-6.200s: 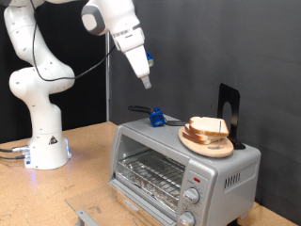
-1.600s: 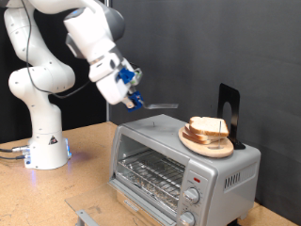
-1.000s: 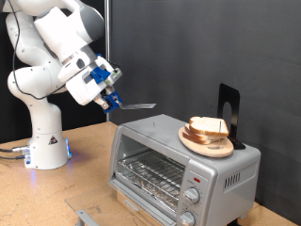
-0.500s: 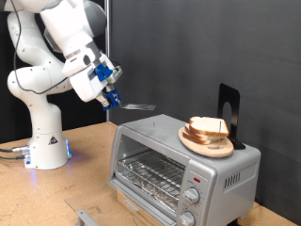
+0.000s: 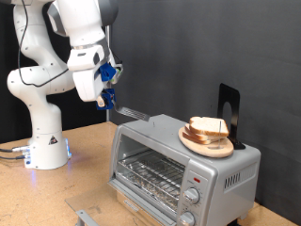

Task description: Make a piece of toast with the oven

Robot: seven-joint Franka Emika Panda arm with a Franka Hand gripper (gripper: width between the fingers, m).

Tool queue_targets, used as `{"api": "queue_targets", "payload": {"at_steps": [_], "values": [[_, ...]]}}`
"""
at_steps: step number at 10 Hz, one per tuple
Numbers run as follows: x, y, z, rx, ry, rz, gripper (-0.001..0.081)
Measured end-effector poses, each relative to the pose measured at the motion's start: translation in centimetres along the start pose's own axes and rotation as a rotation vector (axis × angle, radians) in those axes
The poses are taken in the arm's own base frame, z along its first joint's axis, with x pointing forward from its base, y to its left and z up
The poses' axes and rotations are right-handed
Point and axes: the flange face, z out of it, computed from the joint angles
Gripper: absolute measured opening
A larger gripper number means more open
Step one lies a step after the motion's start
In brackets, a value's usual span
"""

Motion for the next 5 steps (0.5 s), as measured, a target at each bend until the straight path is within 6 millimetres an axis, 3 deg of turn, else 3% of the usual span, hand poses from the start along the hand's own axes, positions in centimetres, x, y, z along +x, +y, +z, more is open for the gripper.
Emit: {"api": "queue_targets", "payload": {"at_steps": [2,5], "values": [[-0.2,-0.3,0.1,-0.013,0.050,-0.013,0.0465],[0.2,-2.6,0.7,-0.056,0.090,-0.026,0.0465]]}}
